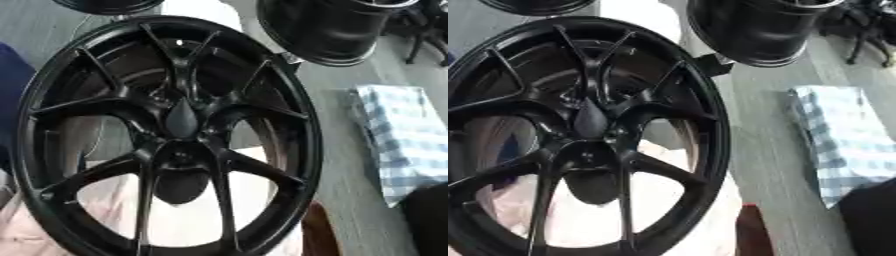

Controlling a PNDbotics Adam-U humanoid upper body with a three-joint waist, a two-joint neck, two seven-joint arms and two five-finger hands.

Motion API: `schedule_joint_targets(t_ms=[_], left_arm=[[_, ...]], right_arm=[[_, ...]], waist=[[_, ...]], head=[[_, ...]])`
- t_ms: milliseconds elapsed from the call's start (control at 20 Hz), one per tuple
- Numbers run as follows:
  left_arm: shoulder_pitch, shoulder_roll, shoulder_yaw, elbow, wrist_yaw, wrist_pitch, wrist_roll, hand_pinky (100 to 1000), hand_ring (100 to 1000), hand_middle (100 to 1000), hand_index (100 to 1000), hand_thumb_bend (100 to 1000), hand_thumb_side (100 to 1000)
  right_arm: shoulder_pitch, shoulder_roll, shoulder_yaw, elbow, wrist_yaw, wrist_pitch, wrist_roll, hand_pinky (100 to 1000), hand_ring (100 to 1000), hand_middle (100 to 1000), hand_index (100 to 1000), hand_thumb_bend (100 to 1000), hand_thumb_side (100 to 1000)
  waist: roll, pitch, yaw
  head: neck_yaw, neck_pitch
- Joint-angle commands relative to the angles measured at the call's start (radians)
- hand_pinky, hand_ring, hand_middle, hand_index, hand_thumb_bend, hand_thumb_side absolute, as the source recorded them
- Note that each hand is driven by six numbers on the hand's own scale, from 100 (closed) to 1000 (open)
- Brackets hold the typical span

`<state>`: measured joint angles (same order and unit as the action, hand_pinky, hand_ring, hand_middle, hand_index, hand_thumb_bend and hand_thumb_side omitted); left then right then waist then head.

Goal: Pull the pin out of the wheel hub.

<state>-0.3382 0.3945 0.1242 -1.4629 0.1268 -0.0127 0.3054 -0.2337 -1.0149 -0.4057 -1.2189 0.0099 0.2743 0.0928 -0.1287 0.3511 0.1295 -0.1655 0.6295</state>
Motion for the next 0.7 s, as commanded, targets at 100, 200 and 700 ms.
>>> schedule_joint_targets(t_ms=[100, 200, 700], left_arm=[[-0.015, 0.01, 0.0, -0.015, 0.002, 0.001, -0.004, 596, 571, 493, 686, 100, 900], [-0.017, 0.006, -0.004, -0.015, 0.002, 0.002, -0.008, 596, 571, 493, 686, 100, 899], [-0.019, 0.009, -0.009, -0.014, -0.002, 0.004, -0.015, 596, 571, 493, 686, 100, 899]], right_arm=[[0.079, 0.069, -0.068, 0.076, 0.07, 0.049, -0.072, 693, 620, 469, 562, 361, 100], [0.134, 0.123, -0.077, 0.068, 0.092, 0.051, -0.106, 718, 676, 532, 623, 375, 100], [0.26, 0.388, -0.167, -0.153, 0.158, -0.01, -0.269, 767, 800, 785, 810, 178, 646]], waist=[[-0.001, -0.019, 0.008], [0.0, -0.02, 0.016], [-0.007, -0.028, 0.025]], head=[[-0.019, -0.016], [-0.027, -0.016], [-0.037, -0.012]])
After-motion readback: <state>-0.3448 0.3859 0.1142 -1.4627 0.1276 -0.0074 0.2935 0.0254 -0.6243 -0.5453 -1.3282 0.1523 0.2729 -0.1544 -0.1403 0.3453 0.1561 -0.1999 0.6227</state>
